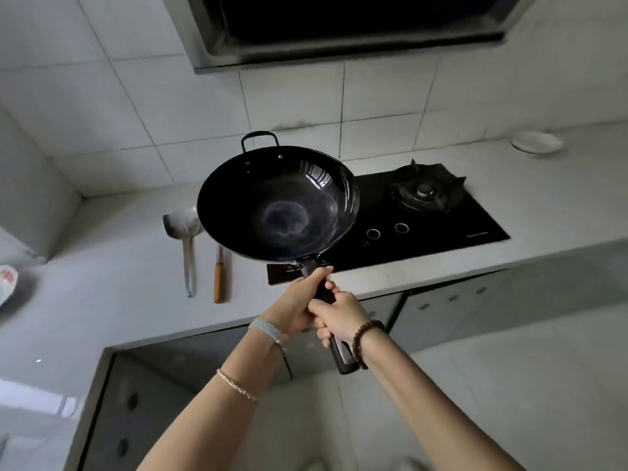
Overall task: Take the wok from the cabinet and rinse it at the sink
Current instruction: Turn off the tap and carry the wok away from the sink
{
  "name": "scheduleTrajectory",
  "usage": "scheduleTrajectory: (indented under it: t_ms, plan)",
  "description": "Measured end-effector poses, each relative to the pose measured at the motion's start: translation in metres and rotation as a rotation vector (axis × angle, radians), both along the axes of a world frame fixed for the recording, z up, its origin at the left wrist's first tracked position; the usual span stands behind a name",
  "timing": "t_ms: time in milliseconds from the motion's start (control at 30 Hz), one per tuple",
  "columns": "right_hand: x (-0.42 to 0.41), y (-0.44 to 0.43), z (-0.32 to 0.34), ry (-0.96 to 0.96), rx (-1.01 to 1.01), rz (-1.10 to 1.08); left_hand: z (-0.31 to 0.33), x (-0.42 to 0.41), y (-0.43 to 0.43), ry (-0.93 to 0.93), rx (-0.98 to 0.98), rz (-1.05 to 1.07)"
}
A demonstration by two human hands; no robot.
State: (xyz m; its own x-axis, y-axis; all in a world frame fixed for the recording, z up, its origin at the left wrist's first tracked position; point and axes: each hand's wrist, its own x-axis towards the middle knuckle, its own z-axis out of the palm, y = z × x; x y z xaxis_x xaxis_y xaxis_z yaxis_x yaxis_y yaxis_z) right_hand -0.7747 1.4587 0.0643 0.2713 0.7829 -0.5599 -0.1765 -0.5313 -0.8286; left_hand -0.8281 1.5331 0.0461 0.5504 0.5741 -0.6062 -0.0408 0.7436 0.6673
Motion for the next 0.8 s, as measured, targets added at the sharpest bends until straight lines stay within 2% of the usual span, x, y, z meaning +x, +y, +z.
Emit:
scheduleTrajectory:
  t_ms: [267, 800]
  plan:
    - [0.09, -0.055, 0.002, 0.013, -0.005, -0.258, 0.001, 0.108, -0.04, -0.035, -0.035, -0.275]
    - [0.304, -0.199, 0.008, -0.055, 0.018, -0.618, 0.014, 0.356, -0.179, -0.073, -0.021, -0.608]
